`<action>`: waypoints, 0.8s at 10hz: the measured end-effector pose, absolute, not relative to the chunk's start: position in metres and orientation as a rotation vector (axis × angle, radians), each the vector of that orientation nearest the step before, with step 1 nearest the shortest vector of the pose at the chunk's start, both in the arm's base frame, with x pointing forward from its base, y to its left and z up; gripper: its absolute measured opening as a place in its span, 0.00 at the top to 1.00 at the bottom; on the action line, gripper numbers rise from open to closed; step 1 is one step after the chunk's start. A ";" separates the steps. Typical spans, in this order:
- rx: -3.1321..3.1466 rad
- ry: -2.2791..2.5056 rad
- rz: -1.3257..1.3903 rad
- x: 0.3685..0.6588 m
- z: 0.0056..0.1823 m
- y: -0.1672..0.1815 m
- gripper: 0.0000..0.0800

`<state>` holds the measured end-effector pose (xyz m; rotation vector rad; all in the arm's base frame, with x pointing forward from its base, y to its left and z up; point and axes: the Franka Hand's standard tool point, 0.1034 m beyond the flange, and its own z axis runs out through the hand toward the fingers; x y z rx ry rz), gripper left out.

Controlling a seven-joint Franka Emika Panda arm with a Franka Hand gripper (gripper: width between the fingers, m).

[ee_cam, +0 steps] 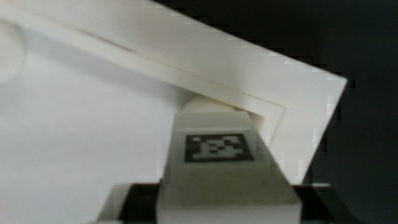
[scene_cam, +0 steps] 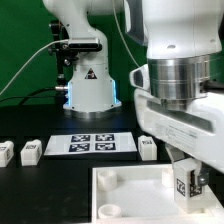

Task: Assemble one leg

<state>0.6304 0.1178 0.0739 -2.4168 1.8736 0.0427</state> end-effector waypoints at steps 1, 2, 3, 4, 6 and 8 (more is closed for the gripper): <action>-2.207 2.122 0.050 0.631 0.074 0.118 0.63; -2.035 2.266 0.069 0.632 0.073 0.118 0.63; -1.903 2.364 0.088 0.632 0.073 0.117 0.63; -1.949 2.326 0.085 0.632 0.073 0.117 0.63; -2.040 2.241 0.076 0.632 0.073 0.118 0.54; -2.426 1.770 -0.016 0.639 0.074 0.112 0.21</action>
Offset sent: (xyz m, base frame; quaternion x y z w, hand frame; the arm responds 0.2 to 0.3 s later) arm 0.0000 0.0000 0.0000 0.0000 0.0000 0.0899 0.9960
